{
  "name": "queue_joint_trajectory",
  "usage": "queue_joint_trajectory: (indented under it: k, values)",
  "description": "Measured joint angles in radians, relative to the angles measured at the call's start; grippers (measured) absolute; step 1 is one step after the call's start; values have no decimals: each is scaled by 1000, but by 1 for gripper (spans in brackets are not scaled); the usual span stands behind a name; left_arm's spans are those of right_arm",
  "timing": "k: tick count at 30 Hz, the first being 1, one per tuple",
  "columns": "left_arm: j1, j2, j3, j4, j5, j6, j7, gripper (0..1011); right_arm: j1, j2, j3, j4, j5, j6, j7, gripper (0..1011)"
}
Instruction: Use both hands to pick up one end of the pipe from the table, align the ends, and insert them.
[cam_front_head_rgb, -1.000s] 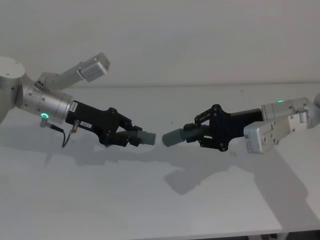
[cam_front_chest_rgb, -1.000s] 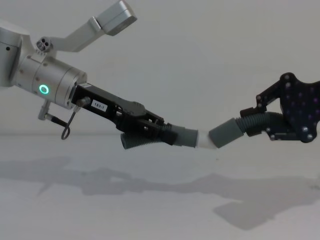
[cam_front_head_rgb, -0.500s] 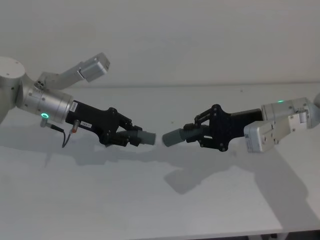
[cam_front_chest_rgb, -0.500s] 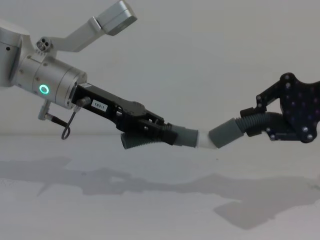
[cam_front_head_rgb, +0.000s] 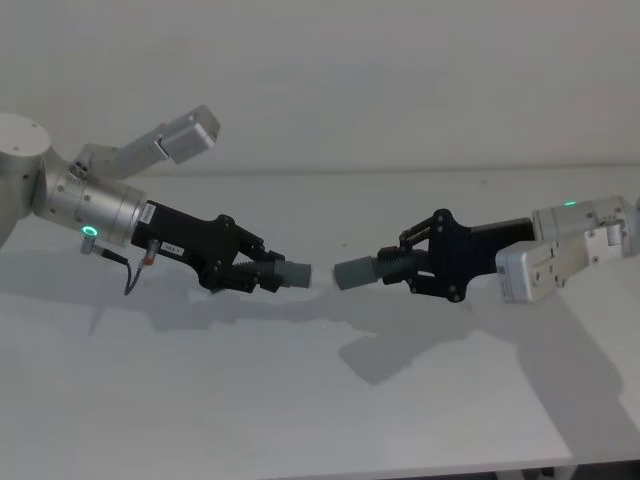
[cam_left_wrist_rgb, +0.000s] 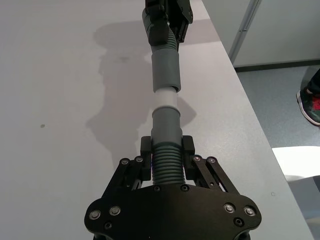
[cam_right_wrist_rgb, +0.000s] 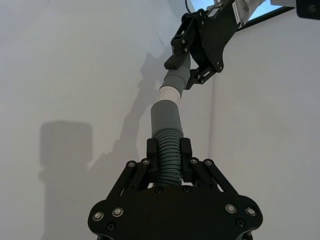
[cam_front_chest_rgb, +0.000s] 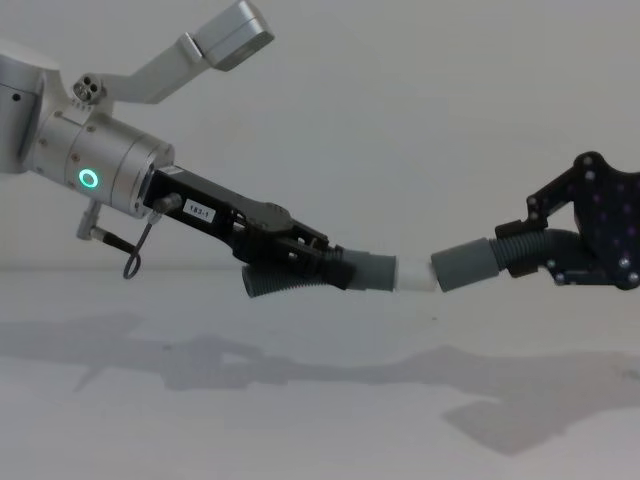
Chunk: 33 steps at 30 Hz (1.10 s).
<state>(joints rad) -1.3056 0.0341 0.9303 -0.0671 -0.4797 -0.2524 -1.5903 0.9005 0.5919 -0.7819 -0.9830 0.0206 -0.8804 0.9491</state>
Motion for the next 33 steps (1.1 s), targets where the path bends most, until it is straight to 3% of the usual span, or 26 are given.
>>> queue_joint_trajectory:
  k: [33]
  values:
    - [0,0,0,0,1,0,0,323,16,-26,0,37,-14,-2,-36,234]
